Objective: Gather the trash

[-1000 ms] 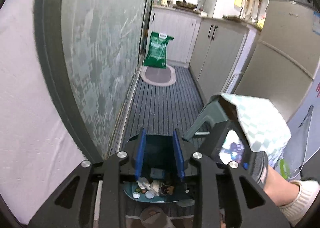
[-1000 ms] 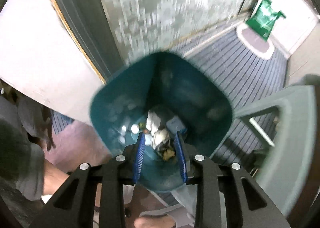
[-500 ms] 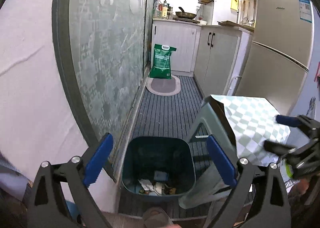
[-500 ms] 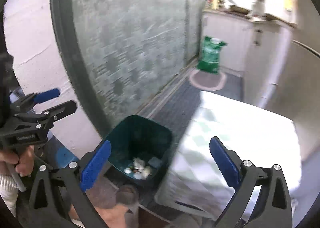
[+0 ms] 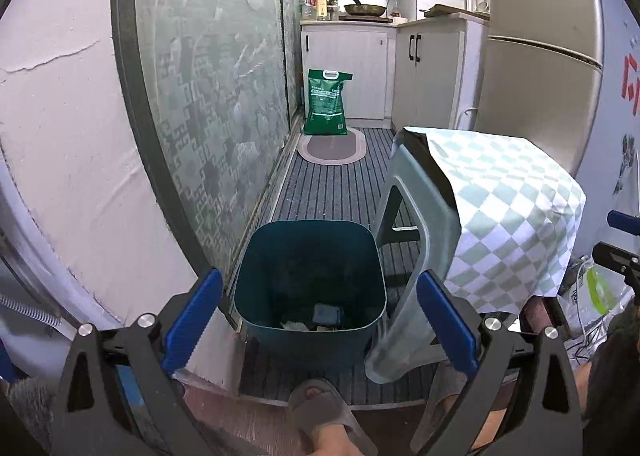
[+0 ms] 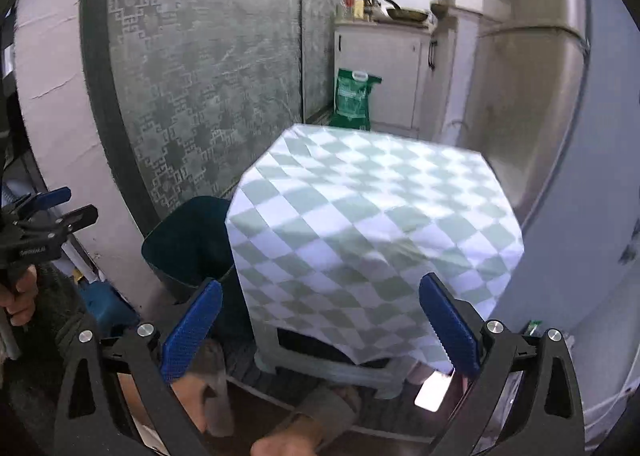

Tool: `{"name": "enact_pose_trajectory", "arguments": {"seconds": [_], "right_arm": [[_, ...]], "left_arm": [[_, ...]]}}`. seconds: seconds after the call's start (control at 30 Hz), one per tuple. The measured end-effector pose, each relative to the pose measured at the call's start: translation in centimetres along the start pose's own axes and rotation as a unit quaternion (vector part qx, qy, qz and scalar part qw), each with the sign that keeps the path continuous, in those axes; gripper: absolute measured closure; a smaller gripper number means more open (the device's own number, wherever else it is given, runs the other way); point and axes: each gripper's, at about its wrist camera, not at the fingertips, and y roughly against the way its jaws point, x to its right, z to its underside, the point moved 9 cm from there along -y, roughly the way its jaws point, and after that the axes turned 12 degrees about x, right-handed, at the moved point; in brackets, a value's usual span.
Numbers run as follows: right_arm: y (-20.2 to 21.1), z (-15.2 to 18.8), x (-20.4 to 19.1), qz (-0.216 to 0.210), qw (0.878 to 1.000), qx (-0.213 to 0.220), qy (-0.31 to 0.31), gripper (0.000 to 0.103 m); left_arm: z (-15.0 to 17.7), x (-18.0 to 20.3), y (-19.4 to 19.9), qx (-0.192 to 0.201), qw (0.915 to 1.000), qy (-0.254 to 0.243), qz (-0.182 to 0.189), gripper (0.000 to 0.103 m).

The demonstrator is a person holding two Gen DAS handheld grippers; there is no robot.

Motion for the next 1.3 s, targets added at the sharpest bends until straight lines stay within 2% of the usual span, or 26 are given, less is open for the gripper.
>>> {"name": "enact_pose_trajectory", "arguments": {"seconds": [0.2,0.5,1.3], "right_arm": [[0.5,0.1,1.5,0.019,1.000,0.020,-0.014,0.004],[0.0,0.4,1.1,0.004,1.000,0.018,-0.022,0.004],[-0.1,-0.3,-0.3,-0.010,0.999,0.024,-0.025,0.004]], "left_arm": [[0.7,-0.7,-0.6,-0.006,0.9998,0.015,-0.015,0.004],[0.7,0.1,-0.9,-0.002,0.9999,0.011,-0.013,0.004],[1.1,-0.6,-1.3,-0.004,0.9996,0.022,-0.017,0.004]]}}
